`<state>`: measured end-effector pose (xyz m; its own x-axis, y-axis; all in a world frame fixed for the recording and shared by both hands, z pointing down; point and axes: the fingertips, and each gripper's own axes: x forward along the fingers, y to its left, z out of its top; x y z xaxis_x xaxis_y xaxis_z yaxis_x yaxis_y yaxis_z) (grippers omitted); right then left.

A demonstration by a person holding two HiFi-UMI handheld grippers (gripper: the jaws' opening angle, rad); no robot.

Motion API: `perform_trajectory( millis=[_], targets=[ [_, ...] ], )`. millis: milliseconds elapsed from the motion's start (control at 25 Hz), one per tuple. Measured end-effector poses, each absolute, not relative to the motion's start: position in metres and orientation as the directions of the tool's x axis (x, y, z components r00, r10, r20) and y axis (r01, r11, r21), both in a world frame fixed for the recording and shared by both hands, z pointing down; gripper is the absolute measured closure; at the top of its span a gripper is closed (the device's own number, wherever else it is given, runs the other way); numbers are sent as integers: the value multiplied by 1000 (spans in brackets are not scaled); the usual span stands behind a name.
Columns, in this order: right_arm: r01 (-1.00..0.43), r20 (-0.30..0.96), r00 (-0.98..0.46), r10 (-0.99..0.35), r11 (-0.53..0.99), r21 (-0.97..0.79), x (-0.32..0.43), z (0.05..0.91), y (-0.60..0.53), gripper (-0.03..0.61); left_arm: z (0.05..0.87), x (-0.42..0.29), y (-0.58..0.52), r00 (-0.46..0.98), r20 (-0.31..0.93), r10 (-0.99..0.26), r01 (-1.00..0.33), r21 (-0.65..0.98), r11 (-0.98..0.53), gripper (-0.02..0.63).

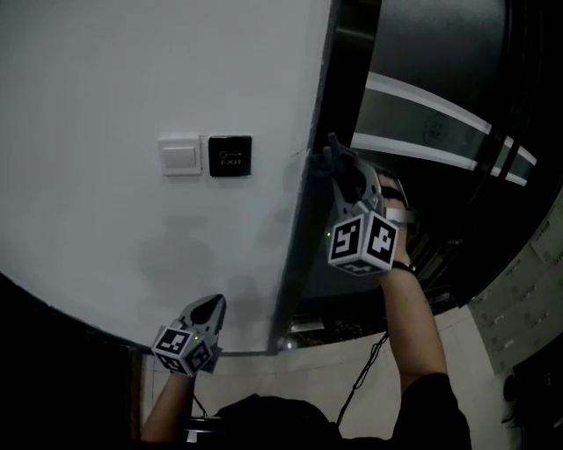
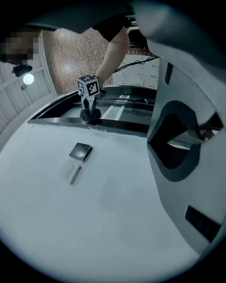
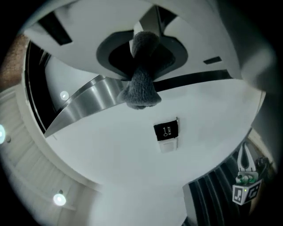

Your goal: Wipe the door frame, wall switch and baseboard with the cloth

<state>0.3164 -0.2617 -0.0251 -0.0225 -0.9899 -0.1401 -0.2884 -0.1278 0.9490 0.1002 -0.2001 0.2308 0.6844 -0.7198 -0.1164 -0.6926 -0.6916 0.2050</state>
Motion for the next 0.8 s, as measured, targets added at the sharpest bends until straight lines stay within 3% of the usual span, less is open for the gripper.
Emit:
perform_trajectory(
  millis=[360, 800],
  targets=[
    [-135, -192, 1, -981, -190, 972, 301, -7, -289, 485, 228, 88, -199, 674, -117, -729, -701, 210, -681, 624],
    [-147, -121, 19, -992, -123, 982, 302, 37, -291, 485, 240, 86, -200, 668, -66, -741, -719, 199, -666, 624]
  ],
)
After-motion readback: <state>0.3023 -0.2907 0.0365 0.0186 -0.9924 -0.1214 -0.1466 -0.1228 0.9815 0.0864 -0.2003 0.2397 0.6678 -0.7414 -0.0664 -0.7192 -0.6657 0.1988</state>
